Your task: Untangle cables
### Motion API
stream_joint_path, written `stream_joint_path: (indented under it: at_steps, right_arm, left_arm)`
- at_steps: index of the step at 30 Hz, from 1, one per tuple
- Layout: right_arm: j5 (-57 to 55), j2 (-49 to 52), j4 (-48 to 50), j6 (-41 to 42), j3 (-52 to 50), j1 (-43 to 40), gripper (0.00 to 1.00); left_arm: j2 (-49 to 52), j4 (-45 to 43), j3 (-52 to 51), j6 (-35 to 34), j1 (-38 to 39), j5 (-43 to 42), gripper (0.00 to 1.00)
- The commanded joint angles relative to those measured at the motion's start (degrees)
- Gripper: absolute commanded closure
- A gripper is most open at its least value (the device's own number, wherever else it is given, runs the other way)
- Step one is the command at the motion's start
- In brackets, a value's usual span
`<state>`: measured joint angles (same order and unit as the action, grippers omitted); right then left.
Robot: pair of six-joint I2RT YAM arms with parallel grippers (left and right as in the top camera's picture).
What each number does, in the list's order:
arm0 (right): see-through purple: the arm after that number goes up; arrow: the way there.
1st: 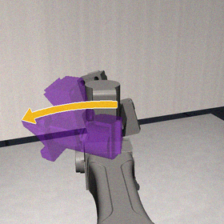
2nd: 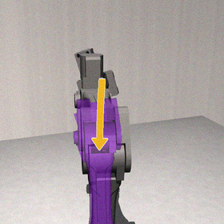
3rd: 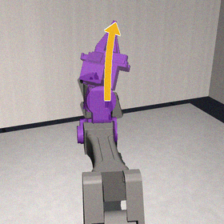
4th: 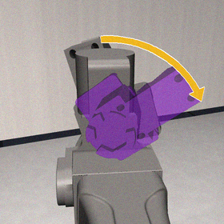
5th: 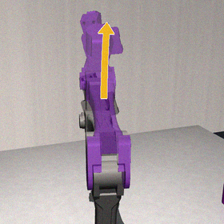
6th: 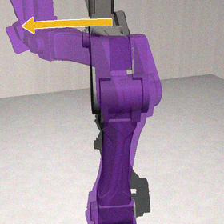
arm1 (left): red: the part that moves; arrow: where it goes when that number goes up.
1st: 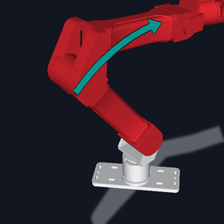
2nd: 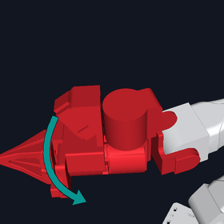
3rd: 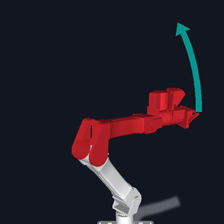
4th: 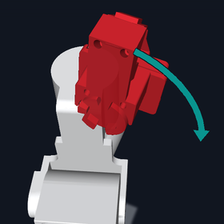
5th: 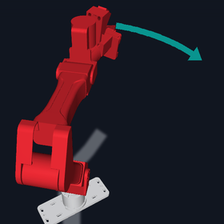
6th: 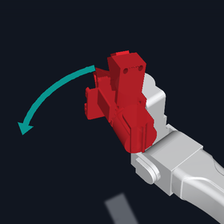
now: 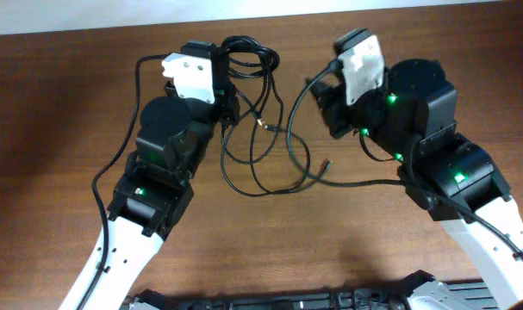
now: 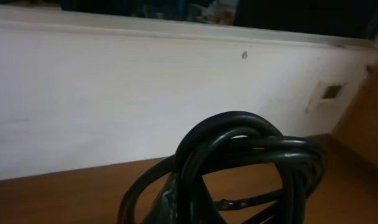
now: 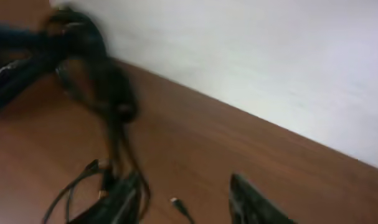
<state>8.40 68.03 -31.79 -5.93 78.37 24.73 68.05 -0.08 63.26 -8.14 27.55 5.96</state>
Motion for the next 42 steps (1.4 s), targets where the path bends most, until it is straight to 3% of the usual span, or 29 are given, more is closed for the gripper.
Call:
stream_joint_path:
  at_steps: [1,5,8,9,10,14,16,18,20,21,24,28,30,32,35,40,41,42]
  right_arm:
    - [9.84,-0.81,0.83,-10.80,0.46,0.00,0.50]
    - [16.52,-0.76,4.61,-11.76,0.44,0.00,0.52]
    - [16.70,-0.76,5.01,-12.07,0.44,0.00,0.62]
    - [16.70,-0.74,4.98,-12.07,0.44,0.00,0.83]
    - [16.68,-0.68,4.96,-12.04,0.44,0.00,0.96]
    - [16.65,-0.15,4.85,-12.04,0.44,0.00,0.96]
    - [16.61,0.07,4.50,-12.04,0.44,0.00,0.78]
    - [16.46,0.07,4.48,-12.04,0.44,0.00,0.71]
    - [16.46,0.07,4.15,-12.04,0.44,0.00,0.74]
    - [16.46,0.07,4.11,-12.04,0.44,0.00,0.84]
    - [16.46,0.07,4.07,-12.04,0.44,0.00,0.94]
    - [14.88,0.07,3.58,-12.04,0.44,0.00,0.96]
    - [15.08,-0.24,3.72,-11.76,0.46,0.00,0.96]
    - [15.39,-1.66,3.72,-11.58,0.46,0.00,0.96]
    - [14.91,-4.31,3.69,-11.63,0.46,0.00,0.96]
    - [5.53,-4.83,3.23,-8.15,0.46,0.00,0.96]
    - [5.49,-4.83,2.78,-8.15,0.44,0.00,0.96]
    - [5.49,-4.83,1.95,-8.17,0.44,0.00,0.48]
  left_arm:
    - [-0.28,-0.72,0.66,-1.25,-0.22,-10.75,1.00]
    - [-0.28,-1.16,0.66,-1.25,-0.17,-17.09,1.00]
    - [-0.28,-1.64,0.66,-1.25,-0.17,-19.30,1.00]
    - [-0.28,-1.64,0.66,-1.25,-0.17,-19.32,1.00]
    - [-0.28,-1.84,0.66,-1.25,-0.17,-19.78,1.00]
    - [-0.28,-2.93,0.66,-1.27,-0.17,-23.23,1.00]
    - [-0.28,-2.93,0.66,-1.27,-0.17,-23.21,1.00]
    - [-0.31,-2.97,0.66,-1.27,-0.17,-23.17,1.00]
    - [-0.31,-2.97,0.66,-1.29,-0.17,-23.21,1.00]
    - [-0.31,-3.02,0.66,-1.29,-0.17,-23.43,1.00]
    - [-0.31,-5.11,0.66,-1.29,-0.17,-28.68,1.00]
    - [-0.92,-5.46,0.66,-1.49,-0.17,-28.85,1.00]
    - [-0.90,-4.11,0.66,-1.49,-0.35,-23.17,1.00]
    - [-0.90,-0.68,0.66,-1.90,-0.35,-10.08,1.00]
    - [-0.90,4.35,0.66,-13.31,-0.35,4.96,1.00]
    - [-0.90,4.20,0.66,-13.73,-0.33,5.01,1.00]
    - [-0.90,3.93,0.66,-13.73,-0.33,4.72,1.00]
    - [-0.90,3.54,0.66,-13.70,-0.33,2.80,1.00]
